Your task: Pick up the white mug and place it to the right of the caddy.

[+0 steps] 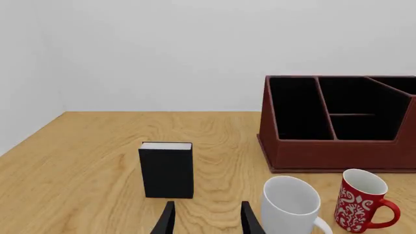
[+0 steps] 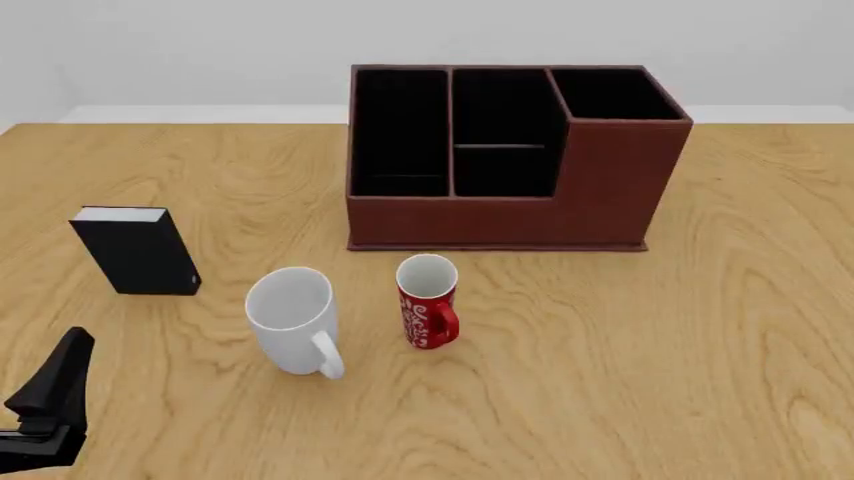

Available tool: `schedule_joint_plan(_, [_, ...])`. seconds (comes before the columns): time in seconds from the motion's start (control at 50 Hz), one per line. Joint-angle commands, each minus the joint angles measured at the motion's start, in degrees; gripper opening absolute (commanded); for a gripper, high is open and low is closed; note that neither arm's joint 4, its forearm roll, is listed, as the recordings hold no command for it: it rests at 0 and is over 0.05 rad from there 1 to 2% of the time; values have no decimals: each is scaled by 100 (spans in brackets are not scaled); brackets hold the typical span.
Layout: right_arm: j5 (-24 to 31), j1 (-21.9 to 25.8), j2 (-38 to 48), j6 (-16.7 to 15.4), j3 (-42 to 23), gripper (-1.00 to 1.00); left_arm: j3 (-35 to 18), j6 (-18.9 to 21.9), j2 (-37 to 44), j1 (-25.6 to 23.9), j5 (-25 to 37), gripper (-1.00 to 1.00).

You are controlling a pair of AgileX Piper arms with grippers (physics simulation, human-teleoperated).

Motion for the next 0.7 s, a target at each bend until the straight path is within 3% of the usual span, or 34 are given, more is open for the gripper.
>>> schedule_joint_plan(0.02, [216, 531, 752, -229, -519, 100, 0, 0, 0, 0, 0, 100])
schedule_joint_plan(0.38, [260, 1139, 1398, -640, -880, 100, 0, 0, 0, 0, 0, 100])
schedule_joint_plan(0.7, [-223, 1792, 2201, -809, -699, 100, 0, 0, 0, 0, 0, 100])
